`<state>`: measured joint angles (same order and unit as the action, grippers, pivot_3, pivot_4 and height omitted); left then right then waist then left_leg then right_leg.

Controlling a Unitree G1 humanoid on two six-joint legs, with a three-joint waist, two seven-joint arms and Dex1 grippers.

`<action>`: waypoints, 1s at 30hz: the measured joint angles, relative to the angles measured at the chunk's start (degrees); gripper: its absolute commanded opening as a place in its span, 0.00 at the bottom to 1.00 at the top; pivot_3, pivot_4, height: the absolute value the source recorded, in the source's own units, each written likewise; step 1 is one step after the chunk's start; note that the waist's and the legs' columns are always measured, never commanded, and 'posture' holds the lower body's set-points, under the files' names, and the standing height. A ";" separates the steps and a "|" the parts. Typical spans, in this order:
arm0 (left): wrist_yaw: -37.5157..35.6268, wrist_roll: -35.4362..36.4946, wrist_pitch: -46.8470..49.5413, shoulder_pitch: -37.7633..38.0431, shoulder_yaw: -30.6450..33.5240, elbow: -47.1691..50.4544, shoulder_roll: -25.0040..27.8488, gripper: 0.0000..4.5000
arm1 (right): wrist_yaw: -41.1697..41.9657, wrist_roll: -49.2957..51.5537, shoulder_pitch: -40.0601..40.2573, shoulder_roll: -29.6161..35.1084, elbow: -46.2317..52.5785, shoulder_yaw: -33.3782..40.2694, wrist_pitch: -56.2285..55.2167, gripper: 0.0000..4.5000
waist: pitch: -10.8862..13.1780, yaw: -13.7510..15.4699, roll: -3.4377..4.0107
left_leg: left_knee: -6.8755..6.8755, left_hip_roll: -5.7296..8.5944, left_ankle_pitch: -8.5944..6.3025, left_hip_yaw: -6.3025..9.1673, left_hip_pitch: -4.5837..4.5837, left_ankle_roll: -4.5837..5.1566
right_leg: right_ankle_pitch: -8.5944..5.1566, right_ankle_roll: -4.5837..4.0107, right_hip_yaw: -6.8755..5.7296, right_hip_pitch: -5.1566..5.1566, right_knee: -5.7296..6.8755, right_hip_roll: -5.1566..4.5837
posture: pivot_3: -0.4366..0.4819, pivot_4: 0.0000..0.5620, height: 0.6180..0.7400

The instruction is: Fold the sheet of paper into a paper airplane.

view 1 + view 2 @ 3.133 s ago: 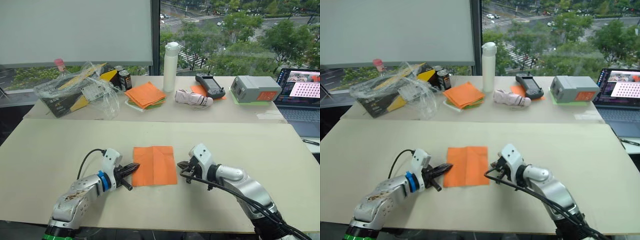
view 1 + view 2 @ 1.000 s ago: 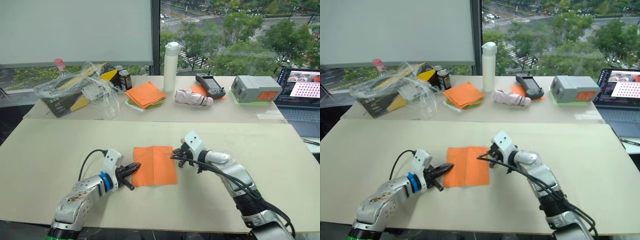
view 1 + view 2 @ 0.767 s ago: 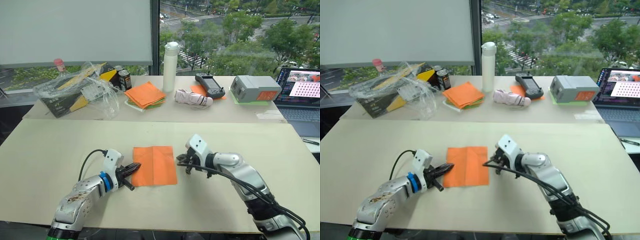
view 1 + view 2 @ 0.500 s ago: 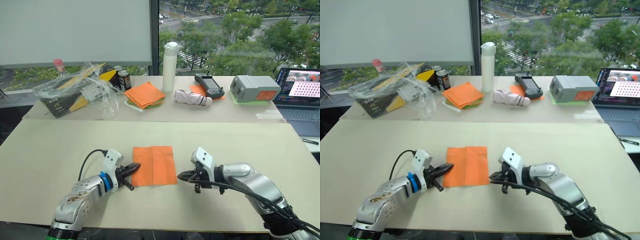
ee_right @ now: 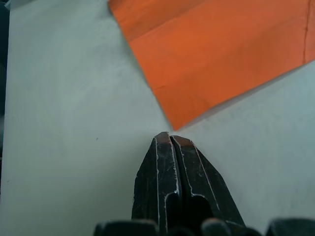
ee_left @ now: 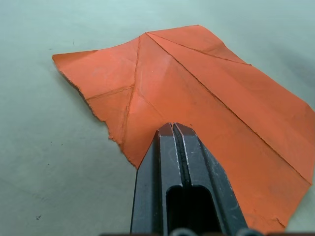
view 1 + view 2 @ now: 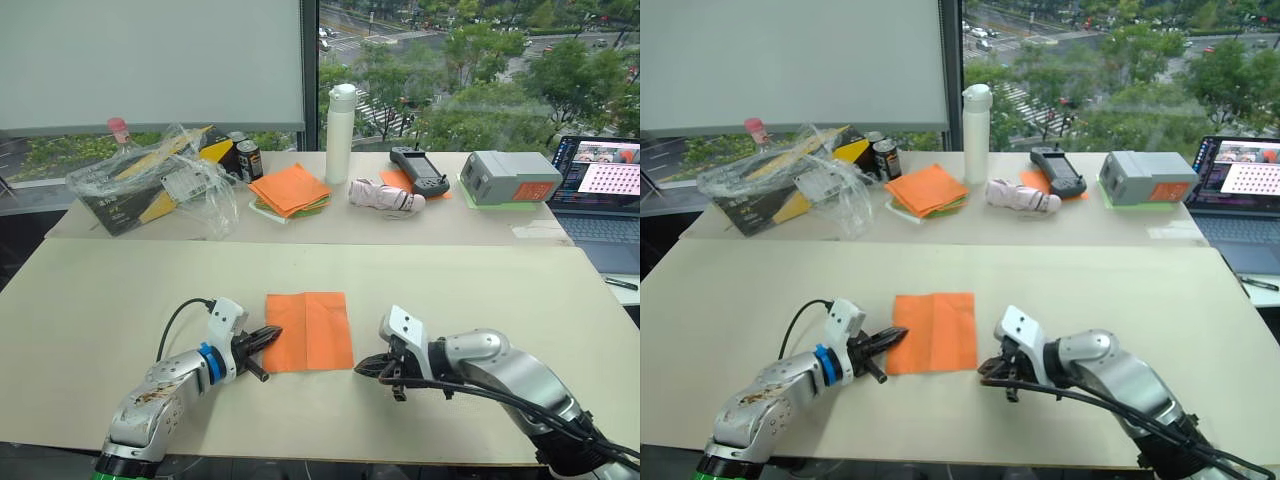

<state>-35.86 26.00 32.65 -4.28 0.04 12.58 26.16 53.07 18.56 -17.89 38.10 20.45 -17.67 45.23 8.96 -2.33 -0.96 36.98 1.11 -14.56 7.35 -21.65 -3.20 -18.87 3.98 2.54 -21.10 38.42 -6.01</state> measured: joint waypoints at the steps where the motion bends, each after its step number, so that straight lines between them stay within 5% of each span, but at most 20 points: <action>1: -0.01 0.00 0.00 0.00 0.00 0.01 -0.01 0.00 | -0.22 -0.23 -0.29 -0.24 -0.26 -0.06 -0.01 0.01 | 0.00 0.01 0.00 | 0.00 0.00 0.00 0.00 0.00 0.00 | 0.00 0.00 0.00 0.00 0.00 0.00 | 0.48 0.27 1.00; 30: 0.29 0.01 0.11 0.32 0.12 0.29 -0.05 0.00 | -0.89 -3.85 -3.57 -2.47 -6.28 -0.22 -5.07 0.01 | 0.00 -0.12 0.00 | 0.00 -0.01 0.00 0.00 0.08 0.00 | 0.00 0.00 0.00 0.06 0.01 0.00 | 0.48 0.27 1.00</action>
<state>-35.56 26.01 32.76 -3.97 0.17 12.87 26.12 52.18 14.71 -21.45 35.63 14.17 -17.90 40.16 8.96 -2.45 -0.96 36.98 1.10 -14.56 7.36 -21.56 -3.20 -18.87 3.98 2.54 -21.05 38.43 -6.01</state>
